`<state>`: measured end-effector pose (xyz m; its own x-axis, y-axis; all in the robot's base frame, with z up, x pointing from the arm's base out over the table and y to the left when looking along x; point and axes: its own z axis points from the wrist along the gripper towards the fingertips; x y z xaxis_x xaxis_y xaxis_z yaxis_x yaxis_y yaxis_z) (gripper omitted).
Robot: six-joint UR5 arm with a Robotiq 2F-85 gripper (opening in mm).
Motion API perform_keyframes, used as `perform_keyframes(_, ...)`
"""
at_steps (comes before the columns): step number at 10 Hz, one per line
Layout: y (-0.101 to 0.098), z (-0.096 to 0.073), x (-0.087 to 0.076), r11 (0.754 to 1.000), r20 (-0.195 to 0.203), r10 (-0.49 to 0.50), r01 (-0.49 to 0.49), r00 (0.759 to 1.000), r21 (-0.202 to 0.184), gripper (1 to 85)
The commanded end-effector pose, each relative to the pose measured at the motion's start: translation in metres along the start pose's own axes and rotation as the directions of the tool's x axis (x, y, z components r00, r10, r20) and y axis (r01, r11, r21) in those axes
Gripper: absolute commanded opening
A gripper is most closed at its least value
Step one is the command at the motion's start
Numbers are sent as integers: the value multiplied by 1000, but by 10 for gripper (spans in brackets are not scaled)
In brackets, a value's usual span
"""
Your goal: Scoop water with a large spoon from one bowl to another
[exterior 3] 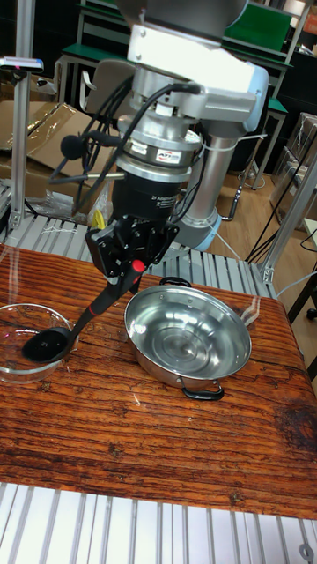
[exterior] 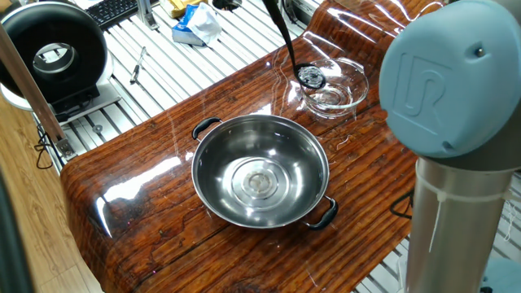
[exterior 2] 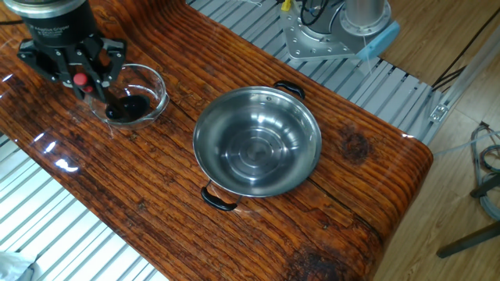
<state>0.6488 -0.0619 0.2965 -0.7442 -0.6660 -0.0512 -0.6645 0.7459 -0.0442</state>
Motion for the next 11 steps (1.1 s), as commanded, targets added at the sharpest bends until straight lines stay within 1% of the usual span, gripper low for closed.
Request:
perform_keyframes(1, 2, 0, 5, 1000, 22, -6, 7, 1000, -18, 10)
perform_keyframes(3, -2, 1, 9, 1000, 21, -13, 14, 1000, -4, 10)
perform_keyframes(4, -6, 0, 12, 1000, 14, -18, 18, 1000, 12, 10)
perform_keyframes(6, -18, 0, 15, 998, 3, -12, 12, 1000, 56, 10)
perform_keyframes(8, -30, -2, 15, 994, 8, 36, -37, 999, 106, 10)
perform_keyframes(9, -39, -4, 14, 988, 12, 60, -62, 998, 141, 10)
perform_keyframes(11, -44, -4, 15, 981, 11, 101, -101, 995, 167, 10)
